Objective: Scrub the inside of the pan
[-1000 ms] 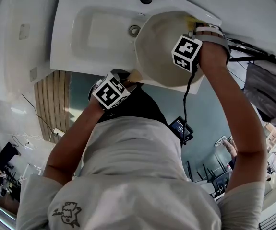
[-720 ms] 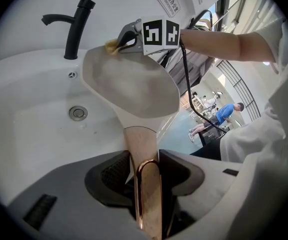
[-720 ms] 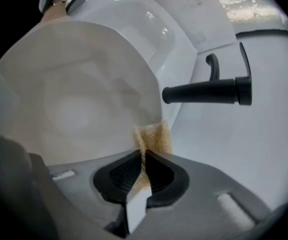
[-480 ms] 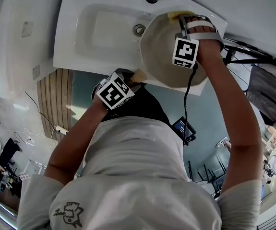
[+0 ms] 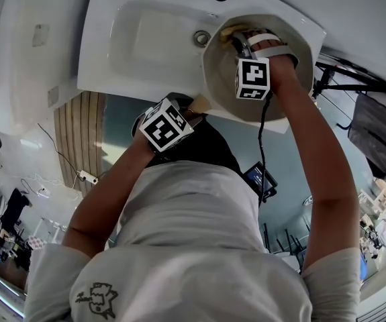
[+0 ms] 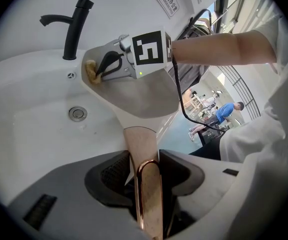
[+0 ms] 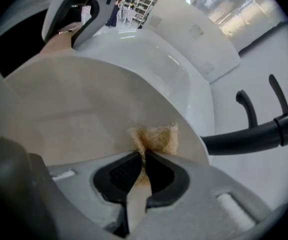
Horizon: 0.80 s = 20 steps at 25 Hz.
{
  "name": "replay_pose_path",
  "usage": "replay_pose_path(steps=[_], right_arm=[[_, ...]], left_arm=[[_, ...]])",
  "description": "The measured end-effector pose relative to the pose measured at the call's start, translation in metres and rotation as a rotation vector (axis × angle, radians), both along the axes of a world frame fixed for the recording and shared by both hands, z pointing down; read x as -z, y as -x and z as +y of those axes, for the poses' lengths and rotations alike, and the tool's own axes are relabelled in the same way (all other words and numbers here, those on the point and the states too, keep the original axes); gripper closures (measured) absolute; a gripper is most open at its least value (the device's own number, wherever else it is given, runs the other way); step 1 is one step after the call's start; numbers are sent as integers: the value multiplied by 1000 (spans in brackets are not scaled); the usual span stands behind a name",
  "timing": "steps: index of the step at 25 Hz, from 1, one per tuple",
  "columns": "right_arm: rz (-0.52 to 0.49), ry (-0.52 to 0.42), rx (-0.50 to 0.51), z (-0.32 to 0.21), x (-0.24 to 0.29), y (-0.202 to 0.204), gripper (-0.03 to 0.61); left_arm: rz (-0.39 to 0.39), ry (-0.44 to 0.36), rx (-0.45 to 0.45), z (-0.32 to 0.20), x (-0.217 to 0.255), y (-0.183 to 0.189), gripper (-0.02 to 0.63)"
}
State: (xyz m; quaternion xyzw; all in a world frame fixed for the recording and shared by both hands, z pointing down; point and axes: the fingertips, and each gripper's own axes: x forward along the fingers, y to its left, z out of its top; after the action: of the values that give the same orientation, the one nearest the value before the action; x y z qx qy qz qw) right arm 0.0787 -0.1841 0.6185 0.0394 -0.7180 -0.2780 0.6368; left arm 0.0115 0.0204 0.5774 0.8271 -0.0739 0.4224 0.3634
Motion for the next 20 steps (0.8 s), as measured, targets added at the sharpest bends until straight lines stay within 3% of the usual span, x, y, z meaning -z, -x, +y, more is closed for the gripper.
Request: replay_pose_path(steps=[9,15,20], right_arm=[[-213,497,-7,86,-10,26,549],[-235,904,-204,130,-1,18,549],[-135,1167,-392,157,1,-7,549]], left_arm=[[-2,-2,-5,-1,0,1,431],[-4,-4,-3,1,0,0,431],[6,2,6,1,2,-3,431]])
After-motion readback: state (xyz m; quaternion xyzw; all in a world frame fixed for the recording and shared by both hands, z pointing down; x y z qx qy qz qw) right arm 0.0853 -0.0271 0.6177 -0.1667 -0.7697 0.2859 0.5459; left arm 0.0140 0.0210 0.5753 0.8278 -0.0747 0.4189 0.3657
